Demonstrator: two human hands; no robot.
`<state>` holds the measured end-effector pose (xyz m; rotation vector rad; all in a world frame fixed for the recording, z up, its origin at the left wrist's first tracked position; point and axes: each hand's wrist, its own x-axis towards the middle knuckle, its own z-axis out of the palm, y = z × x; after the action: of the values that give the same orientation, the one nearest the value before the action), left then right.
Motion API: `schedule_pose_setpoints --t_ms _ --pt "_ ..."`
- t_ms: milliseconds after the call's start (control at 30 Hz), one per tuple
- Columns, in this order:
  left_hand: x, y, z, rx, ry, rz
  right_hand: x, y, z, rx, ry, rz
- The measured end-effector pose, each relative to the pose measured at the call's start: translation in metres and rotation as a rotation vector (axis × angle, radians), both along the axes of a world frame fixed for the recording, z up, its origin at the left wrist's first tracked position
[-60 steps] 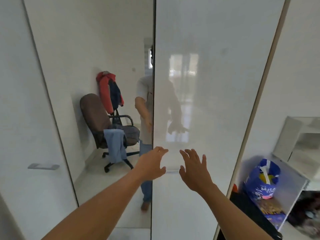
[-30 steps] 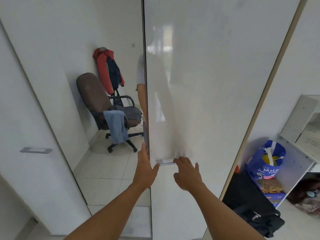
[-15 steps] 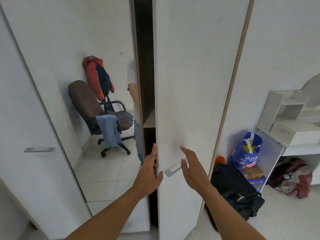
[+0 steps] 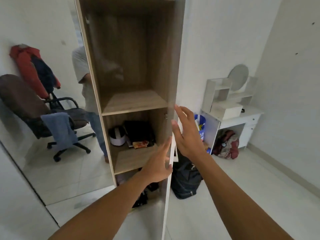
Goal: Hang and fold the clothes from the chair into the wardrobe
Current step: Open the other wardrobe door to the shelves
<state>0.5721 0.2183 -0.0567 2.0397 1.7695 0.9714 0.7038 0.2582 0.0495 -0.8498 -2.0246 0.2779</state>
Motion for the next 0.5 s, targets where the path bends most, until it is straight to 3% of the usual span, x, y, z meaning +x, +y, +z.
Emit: schedule_pose_setpoints --t_ms 300,500 --pt "0.116 0.074 0.031 0.025 0.015 -0.139 0.12 0.066 0.004 -0.11 0.021 -0.102" --pt "0.179 0.13 0.034 0.039 0.084 -0.057 0.181 0.128 0.006 -0.15 -0.009 -0.059"
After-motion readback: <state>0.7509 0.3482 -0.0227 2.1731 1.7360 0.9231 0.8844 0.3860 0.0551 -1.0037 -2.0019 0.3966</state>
